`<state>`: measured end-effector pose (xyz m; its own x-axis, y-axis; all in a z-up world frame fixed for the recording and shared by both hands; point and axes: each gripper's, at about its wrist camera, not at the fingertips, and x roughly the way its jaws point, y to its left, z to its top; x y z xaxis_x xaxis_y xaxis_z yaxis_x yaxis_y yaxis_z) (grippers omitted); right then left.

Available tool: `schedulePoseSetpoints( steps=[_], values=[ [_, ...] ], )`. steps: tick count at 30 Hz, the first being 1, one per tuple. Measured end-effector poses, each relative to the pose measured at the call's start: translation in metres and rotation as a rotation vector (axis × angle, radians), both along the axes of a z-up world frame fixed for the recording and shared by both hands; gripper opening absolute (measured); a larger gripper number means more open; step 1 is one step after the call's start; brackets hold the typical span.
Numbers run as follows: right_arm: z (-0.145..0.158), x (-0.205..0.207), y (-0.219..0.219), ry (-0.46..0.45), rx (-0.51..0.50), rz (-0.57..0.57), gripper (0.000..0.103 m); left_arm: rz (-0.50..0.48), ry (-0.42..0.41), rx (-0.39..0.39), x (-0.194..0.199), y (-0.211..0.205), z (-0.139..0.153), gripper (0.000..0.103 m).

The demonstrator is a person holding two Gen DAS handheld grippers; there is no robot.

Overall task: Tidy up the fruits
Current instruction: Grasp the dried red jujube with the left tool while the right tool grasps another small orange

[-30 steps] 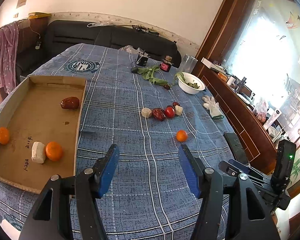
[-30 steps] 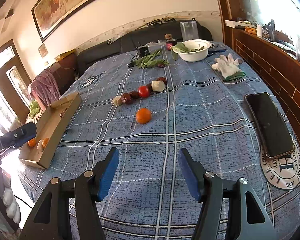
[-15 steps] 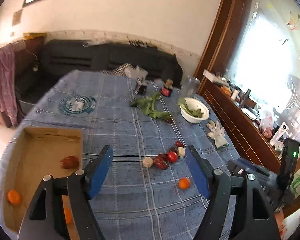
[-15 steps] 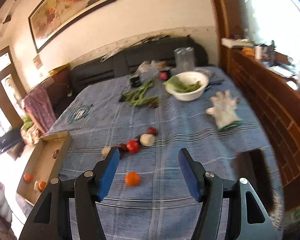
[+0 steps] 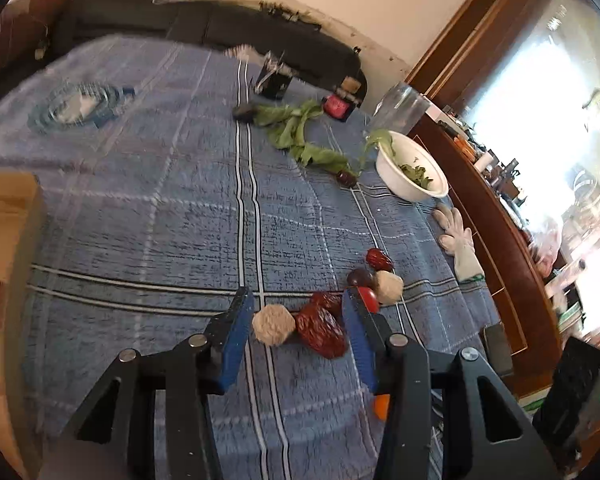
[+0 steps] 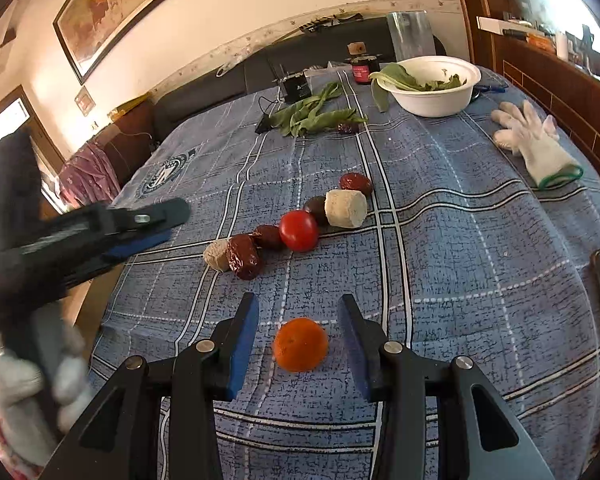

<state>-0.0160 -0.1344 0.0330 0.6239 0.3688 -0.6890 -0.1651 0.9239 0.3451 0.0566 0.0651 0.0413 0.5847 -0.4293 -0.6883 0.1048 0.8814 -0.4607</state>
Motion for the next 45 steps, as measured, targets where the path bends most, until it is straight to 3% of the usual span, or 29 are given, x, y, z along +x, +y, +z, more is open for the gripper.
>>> schedulePoseSetpoints(
  steps=[6,12,18,23,27,31,33,36,40,42,45],
  values=[
    [-0.009,0.003,-0.001,0.02,0.03,0.022,0.045,-0.069,0.038,0.026,0.018,-0.007,-0.022,0.045],
    [-0.015,0.004,0.006,0.054,0.022,0.059,0.045,-0.157,-0.012,0.101,0.013,-0.019,-0.021,0.045],
    [-0.021,0.002,0.011,0.069,-0.014,0.079,0.045,-0.166,-0.037,0.162,0.006,-0.018,-0.018,0.045],
    [-0.02,-0.003,0.025,0.043,-0.109,0.088,0.045,-0.13,-0.03,0.209,0.006,-0.011,-0.02,0.046],
    [-0.02,-0.004,0.031,0.027,-0.172,0.089,0.044,-0.069,-0.028,0.107,0.008,0.008,-0.017,0.046],
    [-0.021,-0.003,0.031,0.026,-0.179,0.09,0.043,-0.085,-0.023,0.076,0.008,0.002,-0.02,0.046],
    [-0.021,-0.003,0.03,0.028,-0.175,0.089,0.043,-0.127,-0.085,0.047,0.0,-0.006,-0.009,0.046],
    [-0.021,-0.004,0.031,0.029,-0.174,0.089,0.043,-0.211,-0.16,0.097,-0.013,-0.029,0.0,0.046],
    [-0.021,-0.006,0.031,0.03,-0.183,0.094,0.043,-0.274,-0.058,0.177,-0.008,-0.051,-0.023,0.044],
    [-0.021,-0.007,0.029,0.034,-0.179,0.094,0.043,-0.29,-0.013,0.177,-0.005,-0.054,-0.031,0.043],
    [-0.021,-0.008,0.028,0.034,-0.177,0.092,0.043,-0.278,-0.019,0.178,-0.003,-0.054,-0.034,0.042]
  ],
)
